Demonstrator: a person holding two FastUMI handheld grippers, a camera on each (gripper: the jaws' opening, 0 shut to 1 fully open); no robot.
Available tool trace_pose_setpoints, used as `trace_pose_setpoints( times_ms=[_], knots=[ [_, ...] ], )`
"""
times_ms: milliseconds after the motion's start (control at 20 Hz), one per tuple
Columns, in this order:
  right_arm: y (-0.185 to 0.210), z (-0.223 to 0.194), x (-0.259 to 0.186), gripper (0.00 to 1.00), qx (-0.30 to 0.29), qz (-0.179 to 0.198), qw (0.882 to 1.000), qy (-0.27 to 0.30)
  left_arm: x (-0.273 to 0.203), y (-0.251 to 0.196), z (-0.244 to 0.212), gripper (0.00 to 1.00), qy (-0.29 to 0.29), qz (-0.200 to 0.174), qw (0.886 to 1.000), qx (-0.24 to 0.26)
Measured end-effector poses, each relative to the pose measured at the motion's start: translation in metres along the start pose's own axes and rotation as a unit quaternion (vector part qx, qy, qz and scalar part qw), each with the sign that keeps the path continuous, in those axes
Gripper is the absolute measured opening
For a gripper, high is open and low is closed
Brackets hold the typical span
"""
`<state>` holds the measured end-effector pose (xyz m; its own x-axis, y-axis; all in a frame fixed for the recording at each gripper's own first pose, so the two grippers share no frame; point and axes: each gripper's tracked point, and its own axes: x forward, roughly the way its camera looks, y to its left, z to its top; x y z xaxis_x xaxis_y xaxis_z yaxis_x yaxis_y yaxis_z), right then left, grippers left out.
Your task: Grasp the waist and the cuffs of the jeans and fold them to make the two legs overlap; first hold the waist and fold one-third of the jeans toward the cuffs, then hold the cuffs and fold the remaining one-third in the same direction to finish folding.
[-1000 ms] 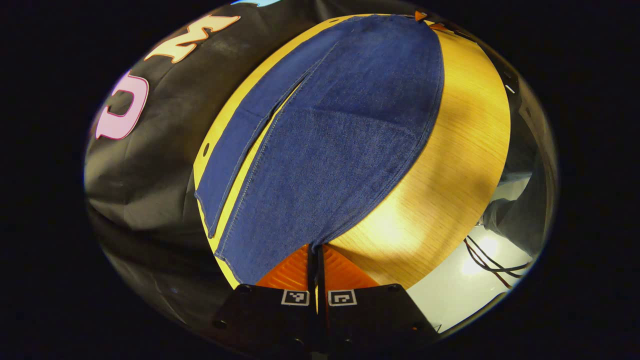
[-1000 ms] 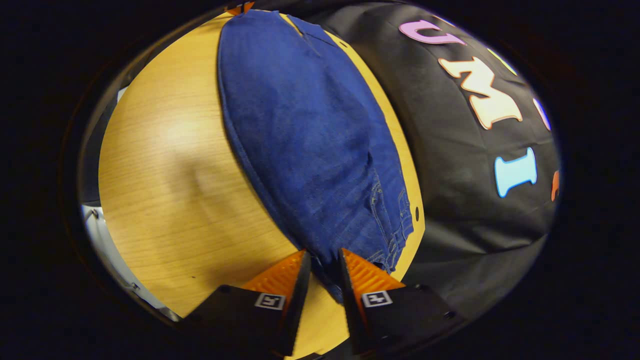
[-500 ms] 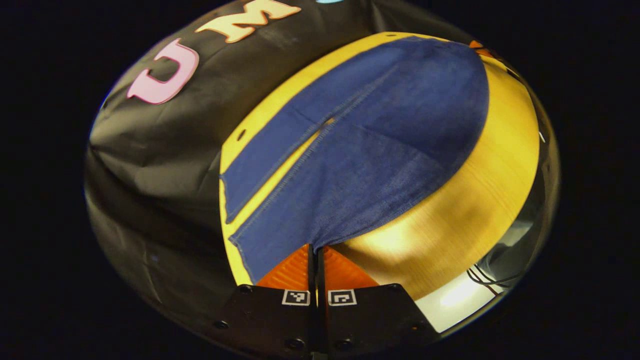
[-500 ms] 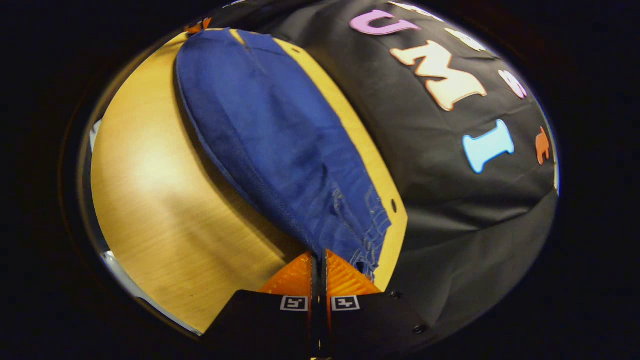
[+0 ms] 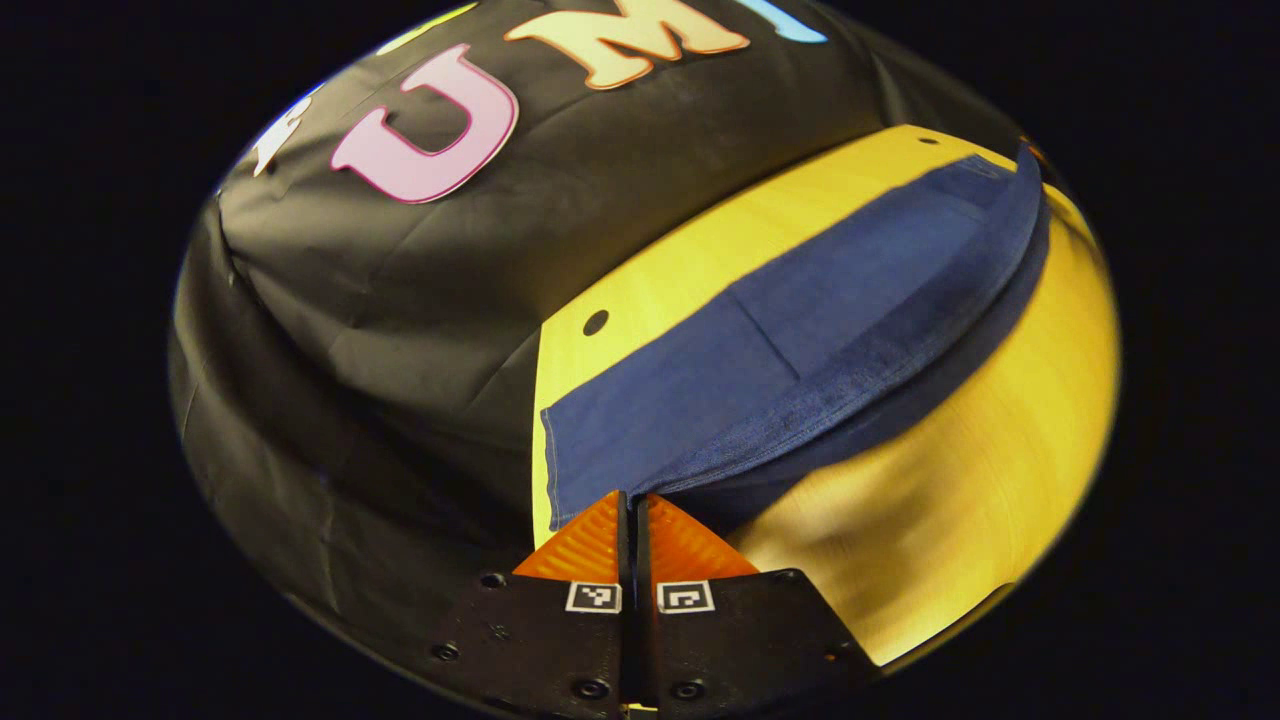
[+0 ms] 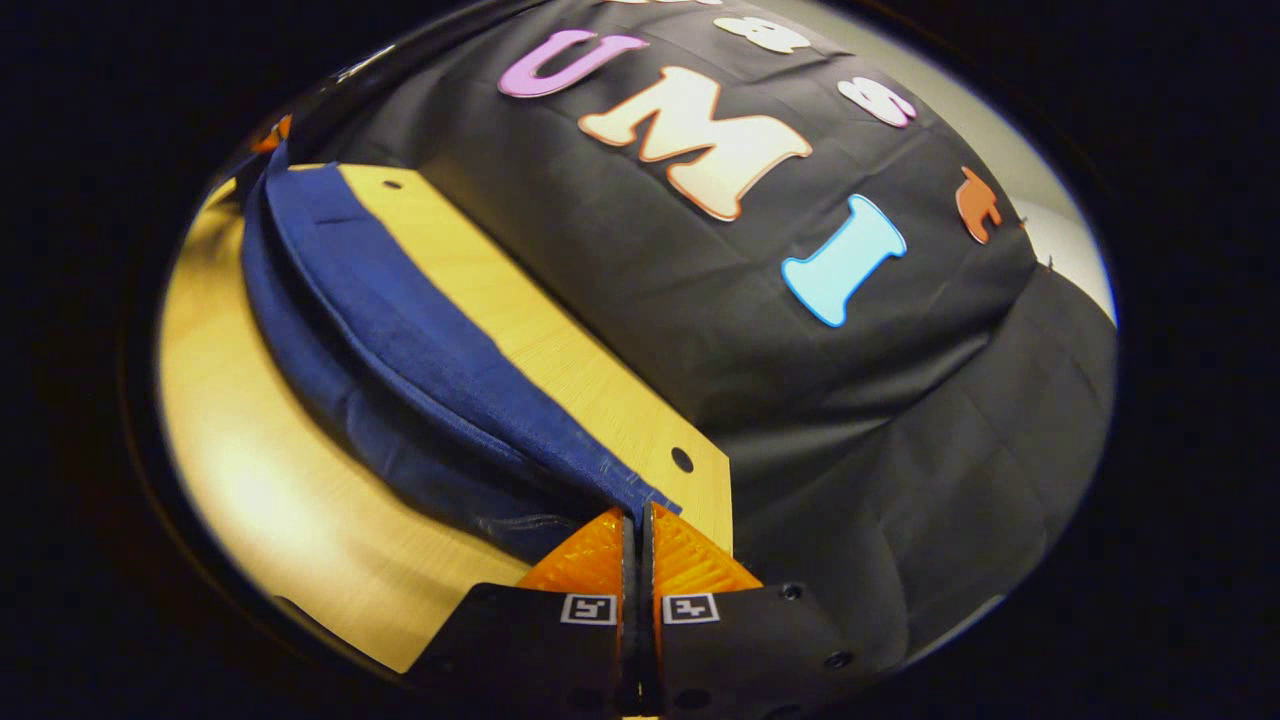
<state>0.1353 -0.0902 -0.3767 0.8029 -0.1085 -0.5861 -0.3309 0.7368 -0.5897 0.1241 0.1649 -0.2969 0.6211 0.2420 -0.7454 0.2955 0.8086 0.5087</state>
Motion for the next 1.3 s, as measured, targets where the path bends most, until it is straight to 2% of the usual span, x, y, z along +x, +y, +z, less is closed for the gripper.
trace_pose_setpoints(
  times_ms=[150,350,550,750,800,850,900,1000,1050,1200,1300],
  knots=[
    [0.003,0.013,0.044,0.02,0.051,-0.012,0.999,-0.003,0.039,0.006,0.029,0.00,0.002,0.014,0.999,-0.035],
    [0.015,0.019,0.107,0.02,0.079,-0.003,0.997,-0.003,0.090,0.011,0.062,0.00,0.005,0.025,0.999,-0.037],
    [0.040,0.008,0.161,0.02,0.087,0.020,0.996,0.015,0.141,0.003,0.068,0.00,0.027,0.026,0.998,-0.041],
    [0.058,-0.007,0.191,0.02,0.095,0.035,0.994,0.041,0.176,-0.004,0.069,0.00,0.033,0.032,0.998,-0.042],
    [0.053,-0.006,0.191,0.05,0.107,0.030,0.993,0.046,0.174,-0.005,0.070,0.00,0.026,0.026,0.998,-0.059],
    [0.043,-0.008,0.187,0.29,0.122,0.022,0.991,0.052,0.171,-0.008,0.071,0.00,0.015,0.019,0.996,-0.084],
    [0.037,-0.002,0.184,0.52,0.151,0.029,0.987,0.045,0.160,-0.016,0.082,0.33,0.001,0.008,0.995,-0.104],
    [0.014,0.003,0.173,1.00,0.201,0.015,0.979,0.042,0.140,-0.009,0.093,1.00,-0.023,0.016,0.991,-0.129],
    [0.000,0.002,0.168,0.99,0.223,0.002,0.974,0.042,0.131,-0.003,0.100,0.95,-0.039,0.022,0.989,-0.138],
    [-0.039,-0.014,0.147,0.99,0.287,-0.041,0.955,0.053,0.099,0.000,0.119,0.95,-0.088,0.024,0.982,-0.168],
    [-0.055,-0.045,0.133,1.00,0.318,-0.069,0.942,0.080,0.075,0.002,0.130,0.95,-0.114,0.021,0.977,-0.180]
  ],
)
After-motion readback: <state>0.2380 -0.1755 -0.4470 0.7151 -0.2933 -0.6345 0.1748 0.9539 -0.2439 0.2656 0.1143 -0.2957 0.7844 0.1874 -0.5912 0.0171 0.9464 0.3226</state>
